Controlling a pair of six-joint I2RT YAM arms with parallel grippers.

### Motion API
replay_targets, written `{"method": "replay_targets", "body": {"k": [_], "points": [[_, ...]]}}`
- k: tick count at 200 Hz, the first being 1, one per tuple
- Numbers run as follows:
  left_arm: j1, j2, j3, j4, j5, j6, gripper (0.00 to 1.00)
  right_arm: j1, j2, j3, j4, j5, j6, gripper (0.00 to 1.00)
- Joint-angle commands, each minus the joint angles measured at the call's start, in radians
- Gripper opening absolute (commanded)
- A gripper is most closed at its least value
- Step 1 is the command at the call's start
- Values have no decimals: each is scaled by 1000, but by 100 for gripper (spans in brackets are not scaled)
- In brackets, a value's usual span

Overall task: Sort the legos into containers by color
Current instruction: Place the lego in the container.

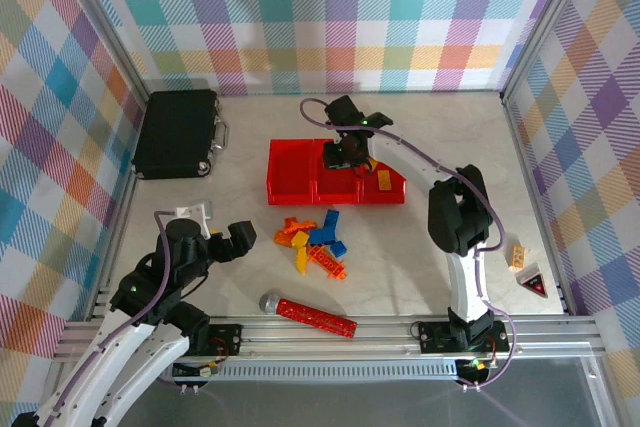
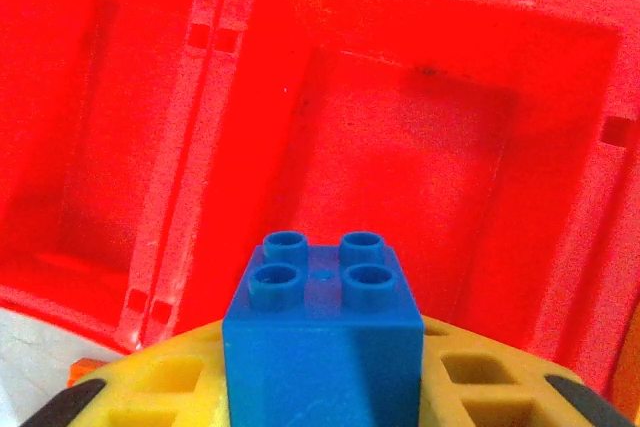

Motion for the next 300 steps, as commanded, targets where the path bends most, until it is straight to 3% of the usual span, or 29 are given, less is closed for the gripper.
{"method": "replay_targets", "body": {"k": [1, 32, 66, 118, 158, 173, 205, 243, 269, 300], "points": [[-15, -13, 25, -39, -20, -24, 99, 0, 44, 69, -49, -16, -25, 28], [-15, -47, 16, -59, -41, -52, 99, 0, 67, 64, -33, -16, -9, 33], [-15, -60, 21, -64, -50, -53, 99, 0, 65, 55, -38, -10, -4, 47], [-15, -60, 25, -76, -52, -61, 100, 0, 24, -6, -11, -24, 11, 54], [-15, -54, 38, -74, -61, -55, 100, 15, -140, -121, -6, -72, 5, 54], [-15, -47, 53, -88, -83, -59, 99, 29, -217, -188, -13, -83, 8, 58], [-15, -62, 62, -96, -116, -67, 99, 105, -412, -427, 33, -95, 19, 70], [-14, -66, 58, -81, -121, -69, 99, 260, -563, -654, 32, -36, 83, 73], [-15, -68, 65, -76, -117, -63, 100, 353, -605, -726, 26, -13, 124, 75], [-15, -63, 75, -70, -114, -32, 100, 377, -592, -776, 43, -24, 152, 77]]}}
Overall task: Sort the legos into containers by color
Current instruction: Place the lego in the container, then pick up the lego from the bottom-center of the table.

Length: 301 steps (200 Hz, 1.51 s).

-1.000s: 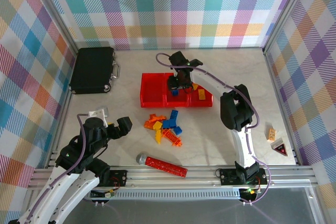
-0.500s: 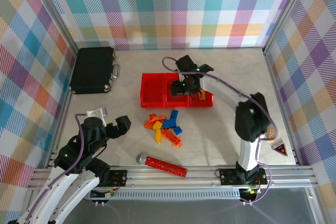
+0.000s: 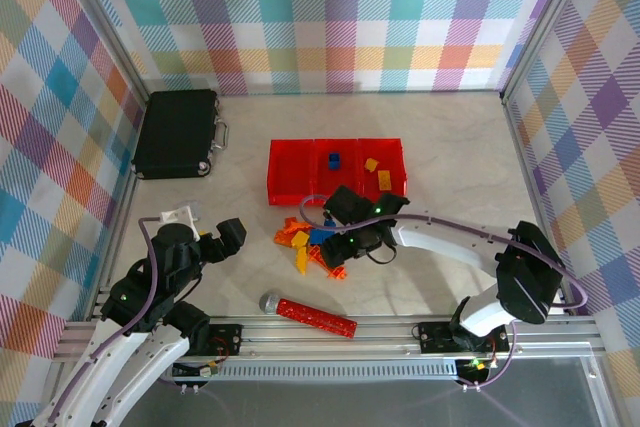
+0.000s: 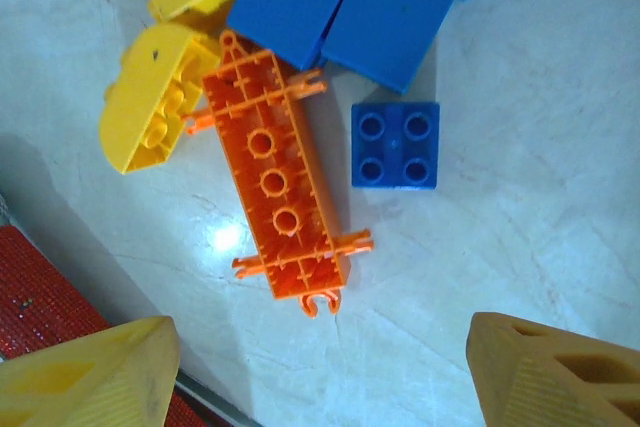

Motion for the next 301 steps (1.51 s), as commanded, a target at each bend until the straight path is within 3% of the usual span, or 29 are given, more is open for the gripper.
{"method": "replay_targets", "body": {"k": [1, 55, 141, 194, 301], "points": [[-11, -6, 37, -1, -8, 29, 100, 9, -15, -29, 13, 12, 48, 77], [-11, 6, 47, -6, -13, 64, 100, 70, 105, 51, 44, 5, -19, 77], [-11, -42, 53, -22, -42, 65, 99, 73, 286, 194, 42, -27, -111, 73], [-11, -57, 56, -22, -61, 67, 100, 72, 311, 172, 132, -62, -110, 73], [-11, -82, 58, -37, -59, 55, 100, 53, 332, 140, 152, -54, -127, 71]]}}
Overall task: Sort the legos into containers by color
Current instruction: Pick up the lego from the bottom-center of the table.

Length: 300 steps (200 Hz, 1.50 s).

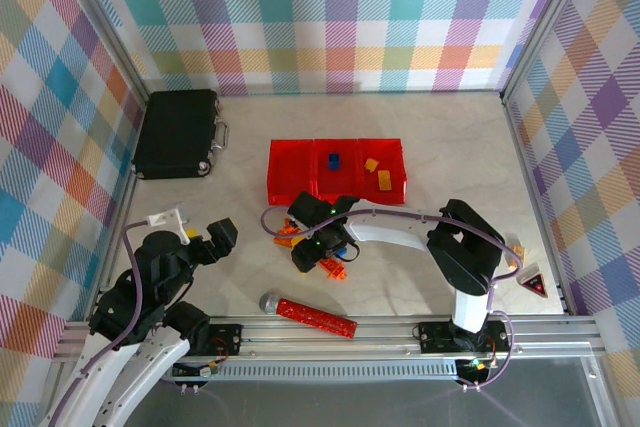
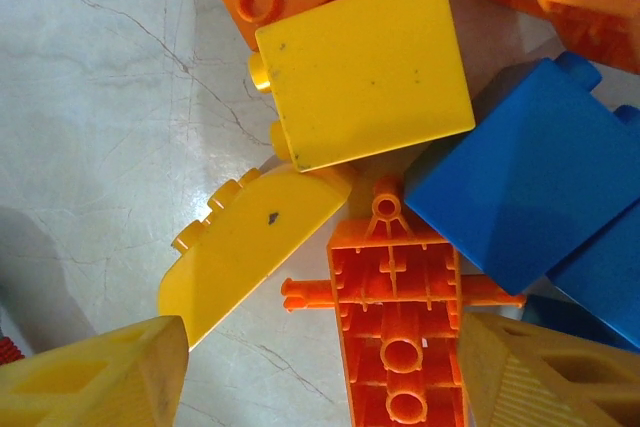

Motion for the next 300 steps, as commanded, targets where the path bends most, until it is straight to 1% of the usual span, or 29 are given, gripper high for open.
{"method": "replay_targets", "body": {"k": [1, 72, 147, 213, 268, 300], "points": [[-11, -2, 24, -8, -6, 1, 100, -9, 0, -28, 10, -8, -20, 71], [-11, 26, 19, 6, 0, 8, 100, -23, -74, -75, 22, -11, -38, 70], [-11, 29, 15, 11, -2, 9, 99, -31, -47, -77, -7, -1, -67, 67], [-11, 35, 14, 15, 0, 10, 100, -27, -38, -113, 10, -8, -73, 66], [-11, 37, 15, 14, 0, 10, 99, 15, -1, -100, 0, 31, -66, 64], [-10, 37, 18, 13, 3, 12, 99, 48, 40, -71, -27, 78, -63, 64]]}}
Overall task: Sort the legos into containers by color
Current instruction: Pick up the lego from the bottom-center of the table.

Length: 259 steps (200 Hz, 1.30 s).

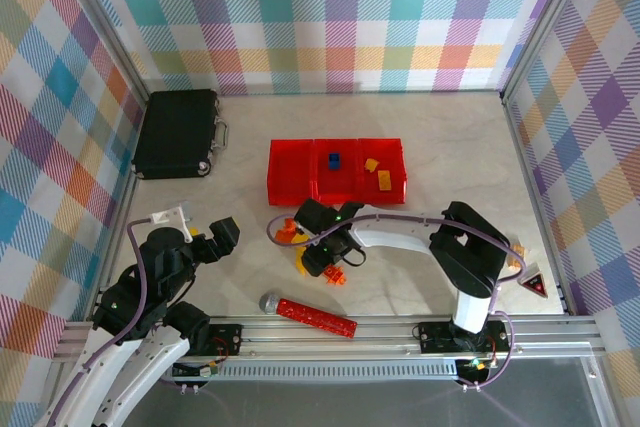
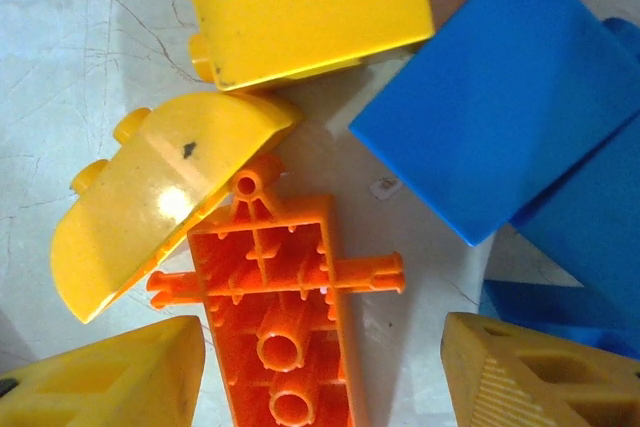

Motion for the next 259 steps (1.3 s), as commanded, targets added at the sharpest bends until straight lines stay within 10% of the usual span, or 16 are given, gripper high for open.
{"method": "replay_targets", "body": {"k": [1, 259], "points": [[-10, 4, 18, 10, 2, 12, 100, 29, 62, 10, -51, 21, -7, 64], [-11, -16, 14, 25, -4, 9, 99, 17, -161, 273, -227, 242, 117, 28]]}}
